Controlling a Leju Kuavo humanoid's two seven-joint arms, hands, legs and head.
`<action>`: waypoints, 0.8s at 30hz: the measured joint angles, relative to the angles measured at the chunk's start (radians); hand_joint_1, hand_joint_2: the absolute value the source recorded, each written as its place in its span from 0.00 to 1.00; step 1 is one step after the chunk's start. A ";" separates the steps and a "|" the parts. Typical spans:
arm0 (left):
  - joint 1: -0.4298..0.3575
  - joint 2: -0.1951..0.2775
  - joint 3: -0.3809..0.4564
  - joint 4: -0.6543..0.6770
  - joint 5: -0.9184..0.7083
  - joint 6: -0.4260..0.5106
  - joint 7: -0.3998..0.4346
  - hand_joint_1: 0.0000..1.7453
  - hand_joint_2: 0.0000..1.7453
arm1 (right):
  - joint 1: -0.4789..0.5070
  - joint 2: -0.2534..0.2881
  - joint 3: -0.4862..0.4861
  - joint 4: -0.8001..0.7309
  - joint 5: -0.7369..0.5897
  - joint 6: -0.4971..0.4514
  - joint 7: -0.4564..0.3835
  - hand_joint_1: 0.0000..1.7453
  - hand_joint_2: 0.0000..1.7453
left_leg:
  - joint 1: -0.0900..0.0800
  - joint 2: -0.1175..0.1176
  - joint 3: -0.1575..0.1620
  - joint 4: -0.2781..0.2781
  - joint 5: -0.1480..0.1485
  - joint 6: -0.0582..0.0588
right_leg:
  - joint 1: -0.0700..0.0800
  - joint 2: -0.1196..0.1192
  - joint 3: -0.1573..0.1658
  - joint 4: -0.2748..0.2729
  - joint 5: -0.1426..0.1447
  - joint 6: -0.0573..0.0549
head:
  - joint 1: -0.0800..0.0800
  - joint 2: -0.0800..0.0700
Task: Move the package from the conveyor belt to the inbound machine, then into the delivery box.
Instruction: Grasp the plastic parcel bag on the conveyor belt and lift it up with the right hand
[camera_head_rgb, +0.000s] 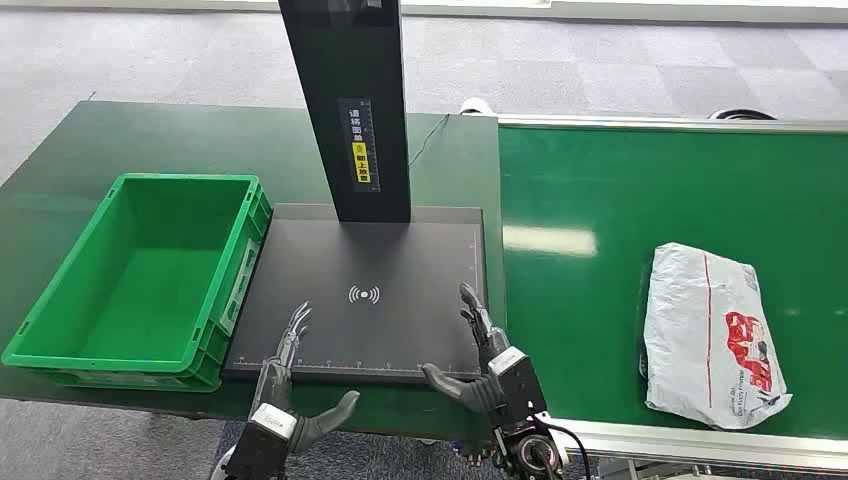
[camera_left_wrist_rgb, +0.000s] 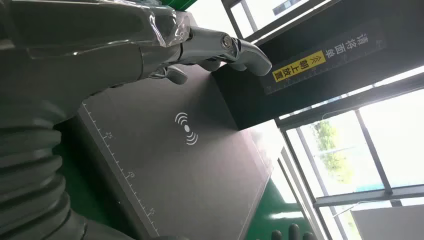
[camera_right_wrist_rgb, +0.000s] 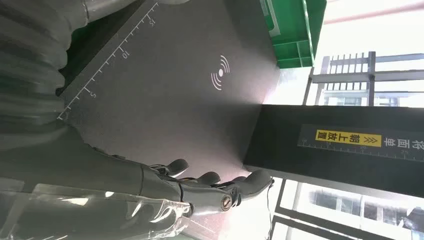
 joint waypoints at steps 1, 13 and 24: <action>0.000 0.000 0.000 0.000 0.000 0.000 0.000 0.00 1.00 | 0.000 0.000 0.000 0.000 0.000 0.000 0.000 0.00 1.00 | 0.000 0.000 0.000 0.000 0.000 0.000 | 0.000 0.000 0.000 0.000 0.000 0.000 | 0.000 0.000; 0.000 0.000 0.000 0.001 0.003 0.002 -0.003 0.00 1.00 | -0.002 -0.004 -0.014 -0.009 0.098 -0.208 0.044 0.00 1.00 | 0.000 0.000 0.000 0.000 0.000 0.000 | 0.000 0.000 0.000 0.000 0.000 0.000 | 0.000 0.000; 0.007 0.000 -0.017 -0.003 0.006 0.020 -0.003 0.00 1.00 | -0.109 -0.094 -0.233 0.018 1.036 -0.823 0.617 0.00 1.00 | 0.000 0.000 0.000 0.000 0.000 0.000 | -0.001 0.000 0.000 0.000 0.001 0.001 | 0.000 0.000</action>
